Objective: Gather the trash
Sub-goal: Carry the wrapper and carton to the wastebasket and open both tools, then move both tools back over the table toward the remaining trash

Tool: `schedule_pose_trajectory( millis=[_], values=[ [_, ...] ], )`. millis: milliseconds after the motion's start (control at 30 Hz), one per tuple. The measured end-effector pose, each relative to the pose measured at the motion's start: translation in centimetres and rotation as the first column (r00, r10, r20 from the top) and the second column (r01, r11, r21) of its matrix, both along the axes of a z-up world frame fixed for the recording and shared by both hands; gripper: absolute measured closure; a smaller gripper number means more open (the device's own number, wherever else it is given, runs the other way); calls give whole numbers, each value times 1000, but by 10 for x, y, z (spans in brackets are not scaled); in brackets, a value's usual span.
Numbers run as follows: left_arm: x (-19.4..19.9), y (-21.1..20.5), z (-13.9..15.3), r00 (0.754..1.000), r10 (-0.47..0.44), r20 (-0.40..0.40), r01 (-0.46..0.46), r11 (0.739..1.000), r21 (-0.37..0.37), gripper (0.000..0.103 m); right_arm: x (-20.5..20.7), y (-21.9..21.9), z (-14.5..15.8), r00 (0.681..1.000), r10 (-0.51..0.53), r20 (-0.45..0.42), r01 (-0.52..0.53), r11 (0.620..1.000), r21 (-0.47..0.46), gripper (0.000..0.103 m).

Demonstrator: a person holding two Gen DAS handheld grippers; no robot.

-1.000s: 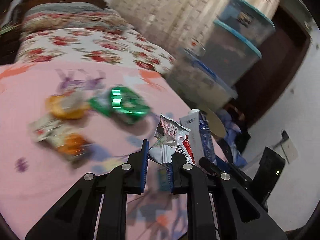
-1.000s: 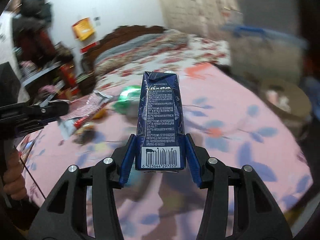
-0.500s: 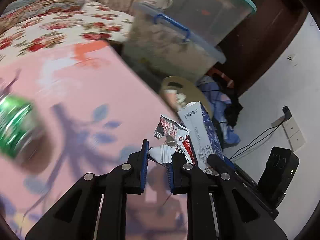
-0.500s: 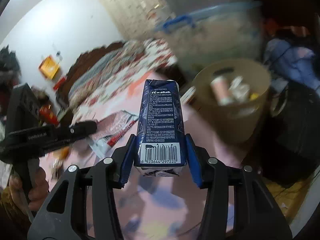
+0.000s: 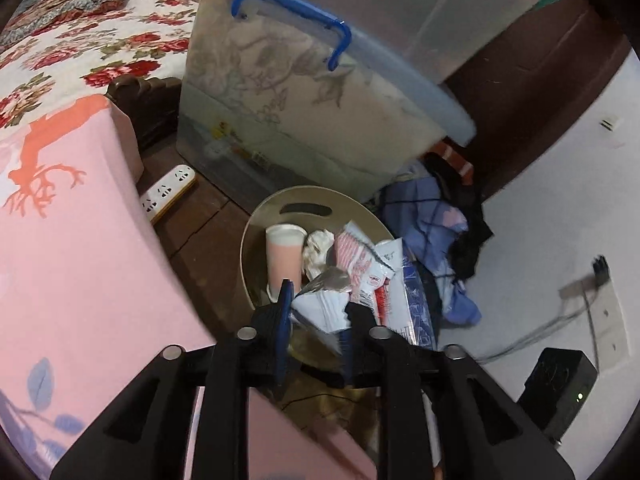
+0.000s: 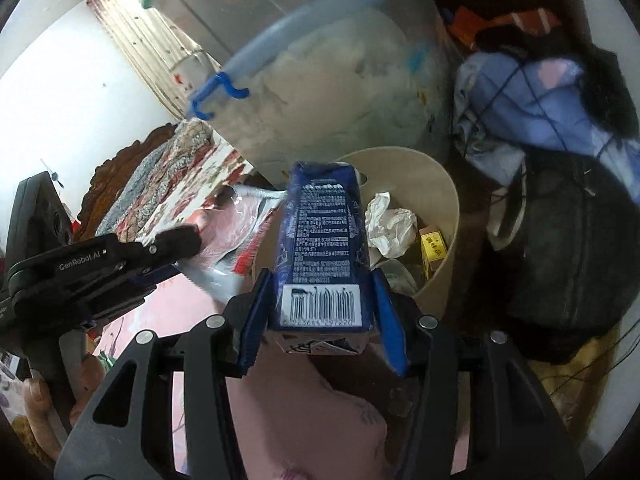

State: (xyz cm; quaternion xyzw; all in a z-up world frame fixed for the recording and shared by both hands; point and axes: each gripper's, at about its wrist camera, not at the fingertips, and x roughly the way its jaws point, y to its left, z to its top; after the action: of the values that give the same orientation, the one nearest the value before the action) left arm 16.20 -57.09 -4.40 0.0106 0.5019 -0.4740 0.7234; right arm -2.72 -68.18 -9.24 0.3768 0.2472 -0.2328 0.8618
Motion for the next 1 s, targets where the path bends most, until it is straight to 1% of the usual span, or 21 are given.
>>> schedule_pose_trajectory(
  millis=[33, 67, 100, 233, 300, 333, 400, 433, 467, 600, 700, 733, 800, 867, 900, 933, 967, 1000],
  values=[
    [0, -2, -2, 1000, 10, -3, -10, 1000, 13, 43, 3, -5, -3, 1000, 7, -5, -7, 1000, 17, 35],
    [2, -2, -4, 999, 35, -3, -35, 999, 21, 37, 4, -8, -5, 1000, 1, -2, -1, 1000, 28, 33],
    [2, 4, -2, 999, 50, -12, -50, 999, -3, 37, 2, -9, -5, 1000, -10, 6, 10, 1000, 27, 33],
    [2, 37, 16, 998, 47, -37, -49, 996, -68, 38, -21, -1, 5, 995, -70, 66, 71, 997, -7, 33],
    [-1, 68, 31, 996, 50, -67, -58, 989, -137, 38, -29, 6, 9, 992, -80, 93, 80, 997, -5, 33],
    [-3, 84, 38, 996, 52, -70, -63, 984, -165, 39, -31, 11, 10, 992, -76, 104, 76, 997, 2, 34],
    [-9, 110, 52, 997, 57, -61, -68, 976, -206, 39, -31, 24, 13, 992, -49, 118, 48, 999, 15, 35],
    [-15, 132, 61, 997, 60, -44, -69, 970, -235, 39, -30, 29, 14, 992, -34, 123, 32, 999, 18, 36],
    [-20, 144, 66, 998, 61, -30, -67, 967, -245, 39, -28, 34, 15, 992, -21, 127, 18, 1000, 18, 36],
    [-41, 204, 84, 997, 61, 43, -47, 959, -279, 39, -12, 69, 21, 986, 82, 147, -90, 995, 48, 37],
    [-52, 259, 91, 993, 85, 87, -57, 956, -287, 39, 10, 102, 24, 972, 185, 147, -197, 978, 73, 39],
    [-52, 272, 92, 991, 94, 94, -64, 956, -286, 39, 15, 110, 26, 967, 209, 146, -221, 973, 73, 39],
    [-50, 312, 93, 983, 143, 119, -107, 957, -269, 39, 28, 132, 28, 952, 269, 144, -282, 957, 74, 39],
    [-46, 347, 91, 971, 197, 134, -159, 955, -250, 38, 43, 157, 30, 930, 336, 146, -351, 933, 87, 39],
    [-41, 371, 90, 960, 242, 138, -205, 949, -239, 39, 50, 168, 31, 921, 362, 143, -376, 922, 88, 39],
    [-36, 387, 88, 952, 273, 137, -237, 943, -234, 39, 56, 177, 31, 914, 381, 138, -394, 915, 85, 39],
    [-31, 409, 85, 937, 322, 131, -288, 931, -225, 39, 61, 186, 32, 908, 398, 131, -410, 909, 79, 39],
    [-23, 434, 79, 916, 384, 117, -355, 911, -210, 39, 72, 200, 35, 895, 430, 119, -439, 896, 68, 39]
  ],
)
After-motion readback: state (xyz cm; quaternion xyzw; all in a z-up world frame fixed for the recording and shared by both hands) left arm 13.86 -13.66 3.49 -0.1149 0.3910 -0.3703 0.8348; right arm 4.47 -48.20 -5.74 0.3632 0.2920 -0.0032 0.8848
